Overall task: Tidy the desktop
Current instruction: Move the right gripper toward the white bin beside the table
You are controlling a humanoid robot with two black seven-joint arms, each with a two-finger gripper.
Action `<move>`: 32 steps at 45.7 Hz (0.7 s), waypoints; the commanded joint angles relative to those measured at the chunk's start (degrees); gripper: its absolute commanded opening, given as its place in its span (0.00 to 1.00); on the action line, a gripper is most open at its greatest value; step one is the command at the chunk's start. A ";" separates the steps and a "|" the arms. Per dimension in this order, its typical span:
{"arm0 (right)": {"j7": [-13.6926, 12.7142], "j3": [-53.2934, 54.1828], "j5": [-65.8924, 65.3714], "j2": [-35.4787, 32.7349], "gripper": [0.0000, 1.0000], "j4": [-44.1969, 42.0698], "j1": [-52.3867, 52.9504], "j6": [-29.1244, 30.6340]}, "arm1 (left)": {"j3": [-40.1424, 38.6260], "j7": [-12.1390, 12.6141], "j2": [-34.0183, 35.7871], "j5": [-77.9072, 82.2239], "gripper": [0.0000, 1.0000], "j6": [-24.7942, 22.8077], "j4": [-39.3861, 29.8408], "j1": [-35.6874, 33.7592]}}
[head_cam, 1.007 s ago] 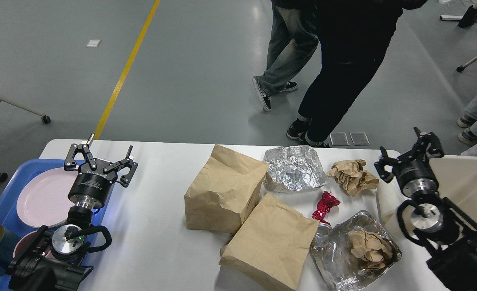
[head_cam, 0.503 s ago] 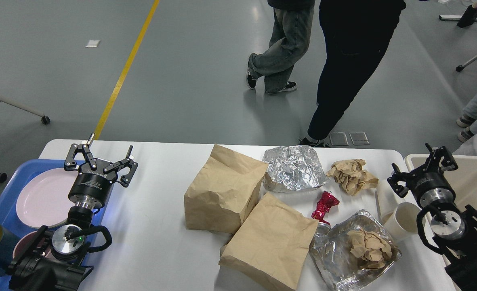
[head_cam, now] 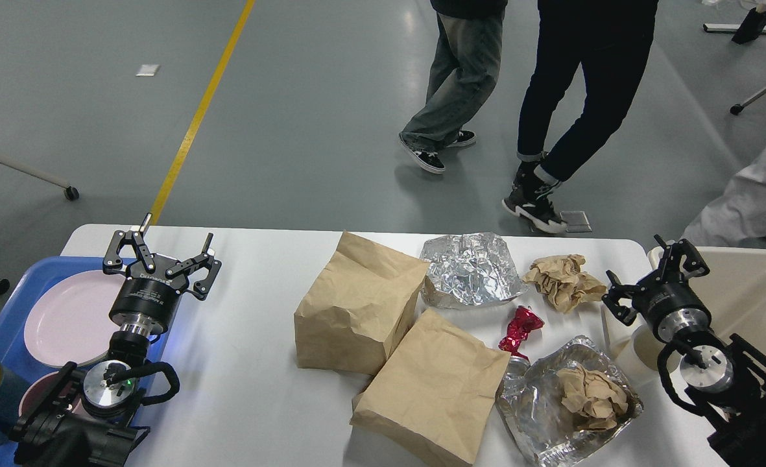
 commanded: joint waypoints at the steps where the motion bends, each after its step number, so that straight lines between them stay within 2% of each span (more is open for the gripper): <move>1: -0.12 -0.04 -0.01 -0.27 1.00 -0.04 1.38 3.69 | 0.01 0.00 0.00 -0.01 0.97 0.00 0.00 0.00; 32: 0.67 -0.13 -0.09 -5.27 1.00 0.83 5.78 -0.09 | 0.01 0.00 0.00 -0.01 0.97 0.00 0.00 0.00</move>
